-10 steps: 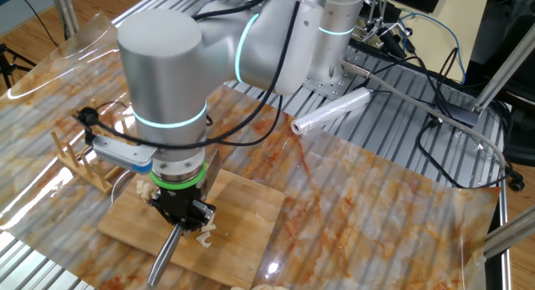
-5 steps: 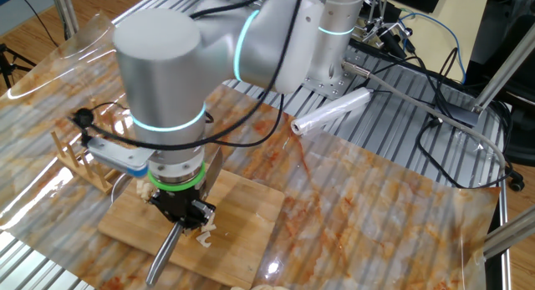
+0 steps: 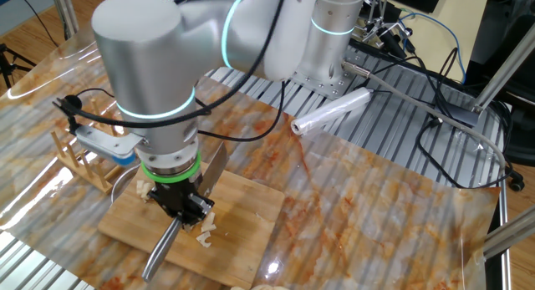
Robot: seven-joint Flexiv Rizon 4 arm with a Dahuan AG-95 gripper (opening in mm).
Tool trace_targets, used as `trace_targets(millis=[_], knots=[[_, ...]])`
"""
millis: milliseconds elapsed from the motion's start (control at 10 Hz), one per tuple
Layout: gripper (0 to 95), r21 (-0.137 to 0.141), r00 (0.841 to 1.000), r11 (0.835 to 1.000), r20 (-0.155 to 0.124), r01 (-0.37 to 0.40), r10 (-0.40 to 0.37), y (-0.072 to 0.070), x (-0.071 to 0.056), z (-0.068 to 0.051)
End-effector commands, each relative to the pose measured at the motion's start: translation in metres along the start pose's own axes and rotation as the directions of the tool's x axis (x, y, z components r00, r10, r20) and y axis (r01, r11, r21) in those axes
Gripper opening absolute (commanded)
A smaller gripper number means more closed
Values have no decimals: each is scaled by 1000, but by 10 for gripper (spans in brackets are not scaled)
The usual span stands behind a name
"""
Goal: Slice the lotus root
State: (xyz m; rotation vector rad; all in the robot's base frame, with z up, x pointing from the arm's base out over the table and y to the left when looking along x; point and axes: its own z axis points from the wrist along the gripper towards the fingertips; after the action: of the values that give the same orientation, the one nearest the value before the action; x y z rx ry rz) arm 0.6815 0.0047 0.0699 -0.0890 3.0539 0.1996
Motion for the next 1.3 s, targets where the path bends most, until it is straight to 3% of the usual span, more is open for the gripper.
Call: trace_targets(millis=[100, 300, 500, 800, 1300], knots=[[0, 5, 1000, 1000, 2, 0, 0, 0, -3, -6], [0, 0, 1000, 1000, 1, 7, -7, 3, -8, -14], [0, -23, 1000, 1000, 3, -16, 16, 4, -12, -20], [0, 19, 997, 997, 2, -73, 73, -2, -17, -26], [0, 19, 991, 990, 1, -137, 137, -6, -20, -28]])
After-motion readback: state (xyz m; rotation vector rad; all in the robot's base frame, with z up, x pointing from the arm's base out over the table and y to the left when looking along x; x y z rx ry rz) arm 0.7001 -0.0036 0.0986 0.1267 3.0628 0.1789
